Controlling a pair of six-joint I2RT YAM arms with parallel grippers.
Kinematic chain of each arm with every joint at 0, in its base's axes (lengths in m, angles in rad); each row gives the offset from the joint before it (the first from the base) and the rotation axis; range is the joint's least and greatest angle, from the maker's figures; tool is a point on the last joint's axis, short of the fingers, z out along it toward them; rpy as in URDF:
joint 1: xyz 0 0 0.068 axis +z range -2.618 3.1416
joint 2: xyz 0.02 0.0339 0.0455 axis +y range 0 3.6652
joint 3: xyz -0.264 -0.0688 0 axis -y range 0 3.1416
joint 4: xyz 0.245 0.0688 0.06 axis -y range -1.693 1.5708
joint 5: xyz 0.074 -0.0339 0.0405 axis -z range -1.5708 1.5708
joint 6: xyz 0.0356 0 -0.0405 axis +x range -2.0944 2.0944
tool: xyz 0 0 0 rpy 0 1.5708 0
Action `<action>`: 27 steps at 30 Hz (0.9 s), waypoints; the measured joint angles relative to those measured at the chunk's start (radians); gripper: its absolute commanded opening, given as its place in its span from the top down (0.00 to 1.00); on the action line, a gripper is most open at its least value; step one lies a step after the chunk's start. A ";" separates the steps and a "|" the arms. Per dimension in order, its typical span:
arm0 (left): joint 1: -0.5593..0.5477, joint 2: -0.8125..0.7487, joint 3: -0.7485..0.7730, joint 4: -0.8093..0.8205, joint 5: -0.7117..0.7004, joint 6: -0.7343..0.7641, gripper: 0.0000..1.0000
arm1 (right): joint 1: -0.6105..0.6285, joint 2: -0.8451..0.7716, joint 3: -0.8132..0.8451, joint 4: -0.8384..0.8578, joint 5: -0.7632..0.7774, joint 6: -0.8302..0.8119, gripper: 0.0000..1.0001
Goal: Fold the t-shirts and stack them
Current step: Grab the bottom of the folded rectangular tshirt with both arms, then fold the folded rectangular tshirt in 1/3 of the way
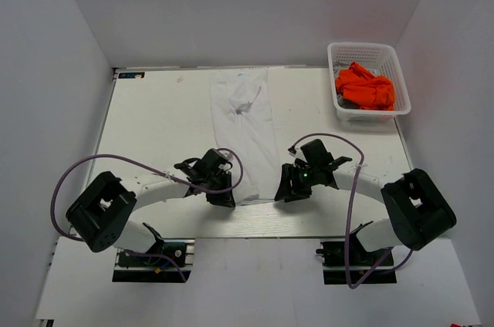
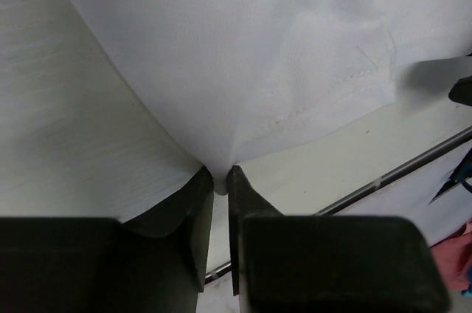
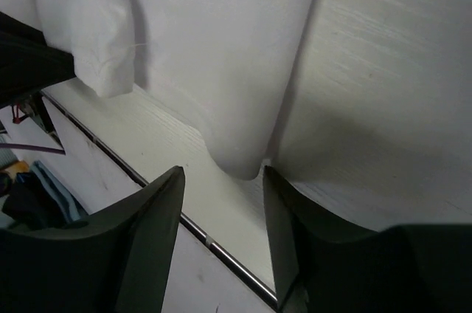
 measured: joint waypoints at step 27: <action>0.022 -0.054 0.228 -0.120 -0.291 -0.044 1.00 | 0.041 -0.013 0.195 0.053 0.204 -0.095 1.00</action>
